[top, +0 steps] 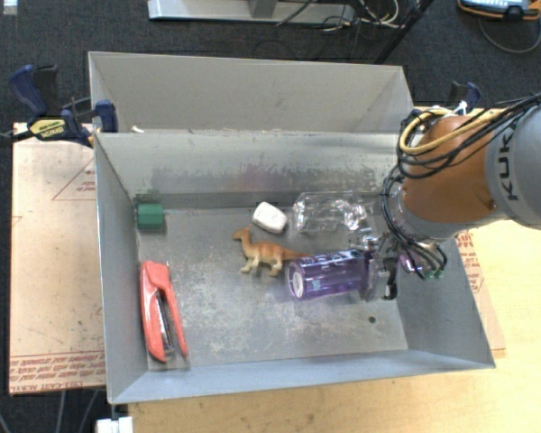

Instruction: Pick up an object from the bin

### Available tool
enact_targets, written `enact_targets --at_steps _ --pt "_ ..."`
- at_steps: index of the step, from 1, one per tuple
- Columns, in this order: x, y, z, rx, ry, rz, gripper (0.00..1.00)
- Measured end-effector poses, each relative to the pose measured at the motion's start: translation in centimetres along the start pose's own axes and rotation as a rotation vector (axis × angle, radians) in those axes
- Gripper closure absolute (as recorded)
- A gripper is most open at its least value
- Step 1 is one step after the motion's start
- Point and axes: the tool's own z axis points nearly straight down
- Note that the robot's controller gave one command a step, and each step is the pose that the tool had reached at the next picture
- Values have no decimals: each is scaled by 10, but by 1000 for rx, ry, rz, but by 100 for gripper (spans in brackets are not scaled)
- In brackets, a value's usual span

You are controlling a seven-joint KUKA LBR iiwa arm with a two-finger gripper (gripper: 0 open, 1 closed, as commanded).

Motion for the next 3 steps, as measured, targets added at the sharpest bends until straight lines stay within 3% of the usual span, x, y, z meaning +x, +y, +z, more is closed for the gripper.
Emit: enact_targets --at_steps 1,2,3 --pt "0 0 -3 -1 1 -31 100" --pt "-5 2 -42 1 -3 -74 100" --pt "7 -2 -74 -5 10 -66 100"
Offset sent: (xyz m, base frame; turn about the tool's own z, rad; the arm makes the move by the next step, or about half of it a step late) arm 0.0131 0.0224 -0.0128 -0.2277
